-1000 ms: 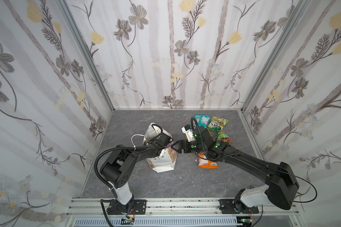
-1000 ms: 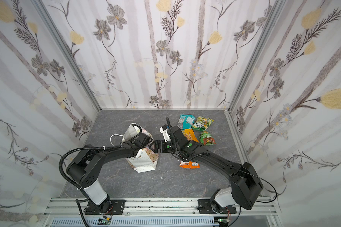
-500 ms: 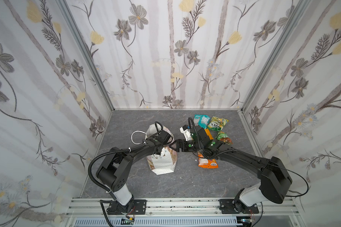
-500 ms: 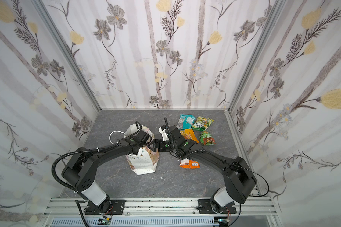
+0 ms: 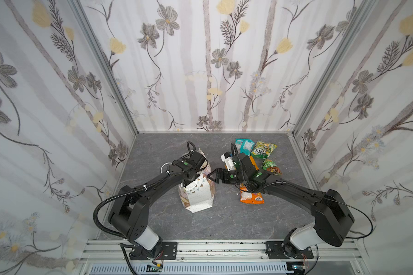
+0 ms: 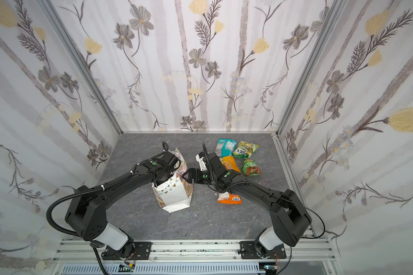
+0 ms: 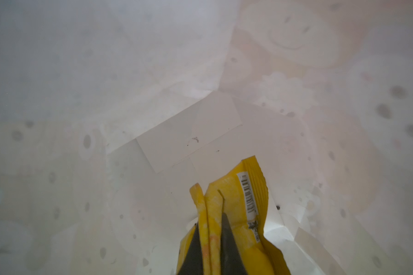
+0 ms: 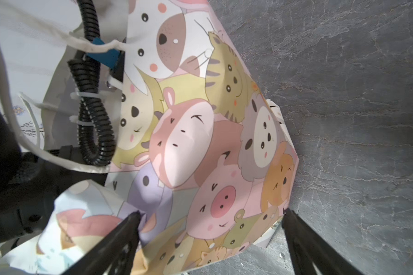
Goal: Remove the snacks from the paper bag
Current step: 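Lift the yellow pack out of the bag with the left gripper toward the right gripper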
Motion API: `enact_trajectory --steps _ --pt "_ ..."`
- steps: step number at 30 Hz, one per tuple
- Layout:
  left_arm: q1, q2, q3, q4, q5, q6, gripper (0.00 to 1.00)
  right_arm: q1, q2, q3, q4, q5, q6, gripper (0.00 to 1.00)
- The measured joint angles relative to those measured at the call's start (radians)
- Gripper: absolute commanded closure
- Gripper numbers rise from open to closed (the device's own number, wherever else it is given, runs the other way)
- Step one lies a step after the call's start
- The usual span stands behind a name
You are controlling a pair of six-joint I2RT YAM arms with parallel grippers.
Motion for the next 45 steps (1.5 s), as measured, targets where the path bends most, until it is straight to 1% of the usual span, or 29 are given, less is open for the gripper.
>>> enact_trajectory --steps 9,13,21,36,45 --pt "0.000 -0.073 0.076 -0.058 -0.034 0.013 1.00 -0.003 0.000 -0.002 -0.001 0.014 0.000 0.08" --pt "0.001 -0.084 0.117 -0.076 -0.057 0.029 1.00 -0.002 -0.003 -0.003 -0.009 0.016 0.000 0.08" --pt "0.003 -0.120 0.177 -0.106 -0.111 0.051 1.00 -0.002 -0.053 -0.003 -0.029 0.029 0.000 0.08" --pt "0.009 -0.196 0.211 -0.071 -0.138 0.078 1.00 0.006 -0.140 0.015 -0.044 0.055 0.000 0.07" --pt "0.016 -0.227 0.287 -0.082 -0.201 0.111 1.00 0.002 -0.178 0.077 -0.063 0.087 -0.019 0.06"
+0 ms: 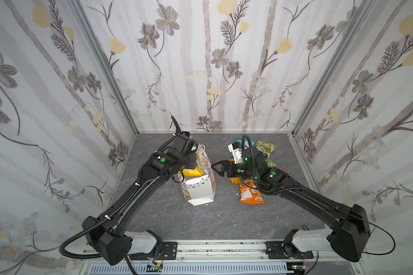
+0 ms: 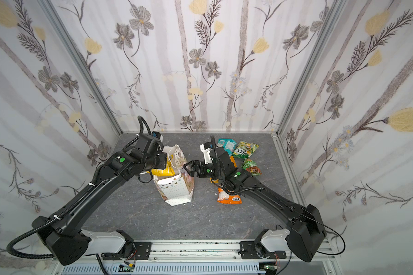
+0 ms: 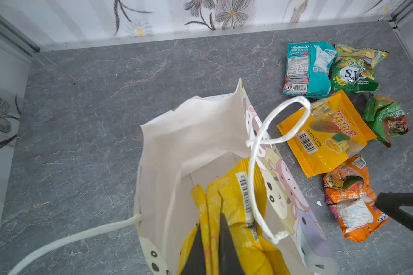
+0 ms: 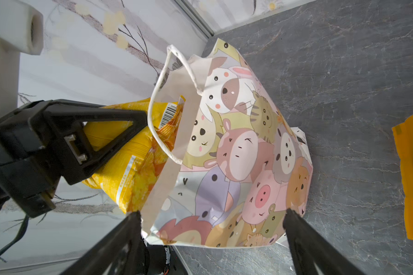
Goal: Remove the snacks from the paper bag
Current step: 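Lift the yellow pack out of the bag with the left gripper toward the right gripper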
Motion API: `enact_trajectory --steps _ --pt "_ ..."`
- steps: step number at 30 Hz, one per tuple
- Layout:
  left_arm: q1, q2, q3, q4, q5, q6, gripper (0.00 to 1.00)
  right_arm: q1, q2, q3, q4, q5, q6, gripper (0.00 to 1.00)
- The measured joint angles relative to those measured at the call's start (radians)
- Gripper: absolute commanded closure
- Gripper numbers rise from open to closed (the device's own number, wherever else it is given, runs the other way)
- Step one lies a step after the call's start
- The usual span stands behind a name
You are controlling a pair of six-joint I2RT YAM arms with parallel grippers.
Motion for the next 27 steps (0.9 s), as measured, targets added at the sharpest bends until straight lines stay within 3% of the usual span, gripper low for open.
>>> enact_trajectory --steps 12,21,24,27 --pt "0.000 -0.129 0.073 0.056 -0.015 0.051 1.00 -0.023 -0.078 0.076 0.069 0.005 0.002 0.04" --pt "-0.032 -0.195 0.042 0.275 0.099 0.083 1.00 -0.016 -0.020 0.133 0.275 -0.172 0.089 0.03" --pt "-0.052 -0.186 0.021 0.354 0.132 0.094 1.00 -0.003 0.010 0.144 0.326 -0.230 0.121 0.06" --pt "-0.071 -0.163 0.019 0.413 0.152 0.096 1.00 0.003 0.037 0.149 0.374 -0.275 0.151 0.18"
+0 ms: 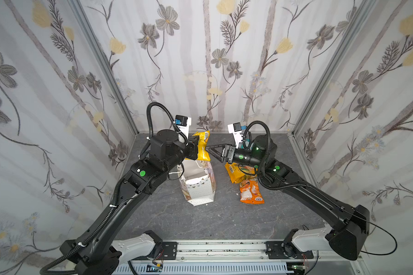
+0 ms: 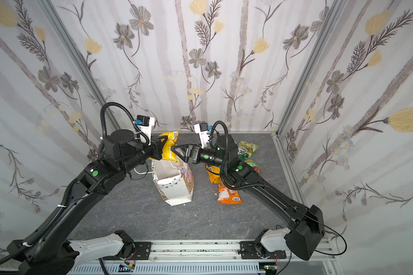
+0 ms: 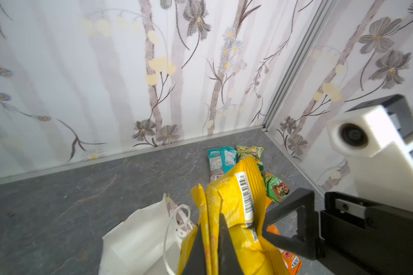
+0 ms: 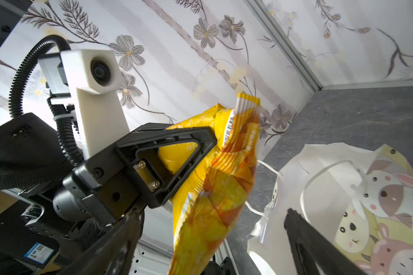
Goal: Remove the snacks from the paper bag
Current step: 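Lift the yellow pack out of the bag with the left gripper toward the right gripper, then take the yellow pack with the right gripper and lower it beside the orange pack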
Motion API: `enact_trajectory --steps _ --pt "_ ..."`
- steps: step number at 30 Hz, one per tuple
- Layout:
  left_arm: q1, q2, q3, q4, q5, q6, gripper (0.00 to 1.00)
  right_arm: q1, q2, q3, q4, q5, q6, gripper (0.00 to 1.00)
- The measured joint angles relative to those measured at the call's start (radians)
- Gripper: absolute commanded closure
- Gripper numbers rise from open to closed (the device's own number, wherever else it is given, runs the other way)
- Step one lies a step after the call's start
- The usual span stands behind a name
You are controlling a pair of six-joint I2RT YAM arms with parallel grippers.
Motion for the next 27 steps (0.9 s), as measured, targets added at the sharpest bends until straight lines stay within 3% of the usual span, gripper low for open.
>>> enact_trajectory --steps 5,9,12,19,27 --pt "-0.019 0.041 0.007 0.047 0.018 -0.001 0.99 -0.002 0.024 0.001 0.024 -0.019 0.035 0.55" --pt "-0.025 0.048 0.011 0.070 0.014 -0.003 0.84 -0.006 0.016 0.000 0.025 -0.009 0.051 0.71" --pt "-0.026 0.051 0.018 0.074 0.014 -0.011 0.65 -0.018 -0.003 -0.008 0.027 -0.011 0.050 0.81" --pt "-0.027 0.042 0.042 0.052 0.026 -0.025 0.03 -0.090 -0.071 -0.070 0.039 -0.021 0.048 0.90" --pt "-0.028 0.008 0.044 -0.027 0.146 -0.010 0.00 -0.245 -0.276 -0.282 0.011 0.023 0.040 0.90"
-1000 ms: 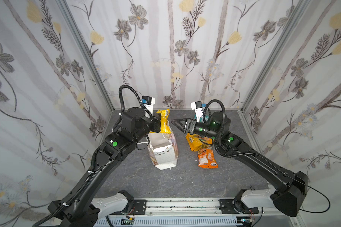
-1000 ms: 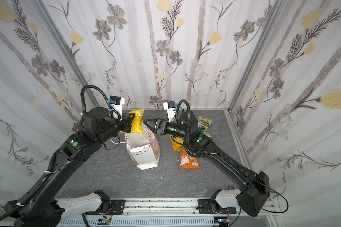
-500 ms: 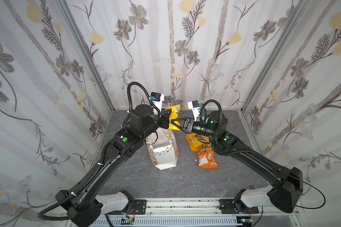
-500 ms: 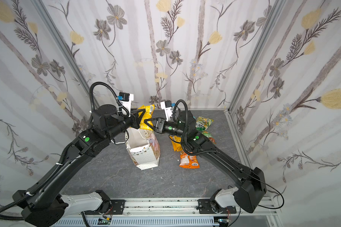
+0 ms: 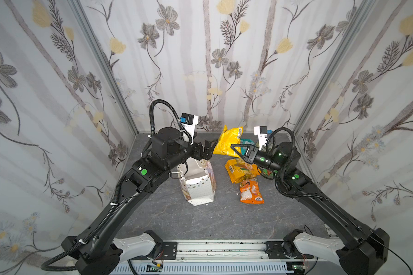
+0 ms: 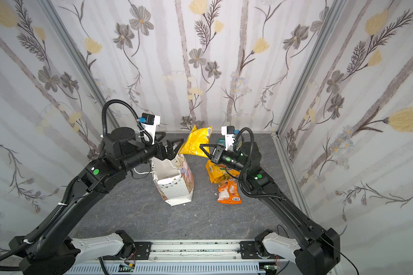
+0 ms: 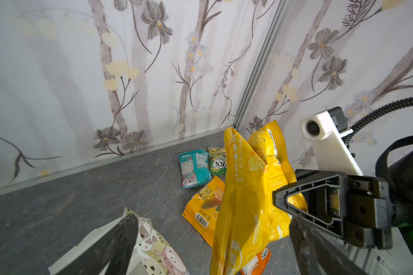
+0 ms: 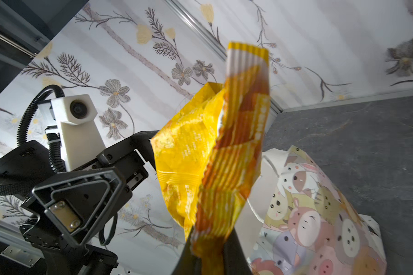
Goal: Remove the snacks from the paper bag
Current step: 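Take the yellow pack with the right gripper and lower it beside the orange pack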
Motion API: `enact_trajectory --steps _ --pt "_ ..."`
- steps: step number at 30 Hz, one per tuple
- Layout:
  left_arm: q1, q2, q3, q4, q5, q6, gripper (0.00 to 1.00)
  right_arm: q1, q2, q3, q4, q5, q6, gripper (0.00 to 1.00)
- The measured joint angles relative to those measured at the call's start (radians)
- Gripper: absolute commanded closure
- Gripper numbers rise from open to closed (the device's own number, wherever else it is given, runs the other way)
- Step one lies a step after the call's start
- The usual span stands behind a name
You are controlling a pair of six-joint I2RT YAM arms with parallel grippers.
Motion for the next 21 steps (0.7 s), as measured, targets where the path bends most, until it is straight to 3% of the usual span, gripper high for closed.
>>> enact_trajectory --steps 7,12,21 --pt "-0.031 -0.010 -0.046 -0.069 0.199 0.053 0.00 -0.184 -0.267 -0.272 -0.108 0.070 -0.004 0.92" --pt "-0.092 0.007 -0.055 -0.129 0.281 0.092 0.00 -0.355 -0.411 -0.469 -0.183 0.132 0.022 0.93" --pt "-0.156 0.023 -0.054 -0.193 0.278 0.132 0.00 -0.613 -0.410 -0.734 -0.159 0.146 0.101 0.92"
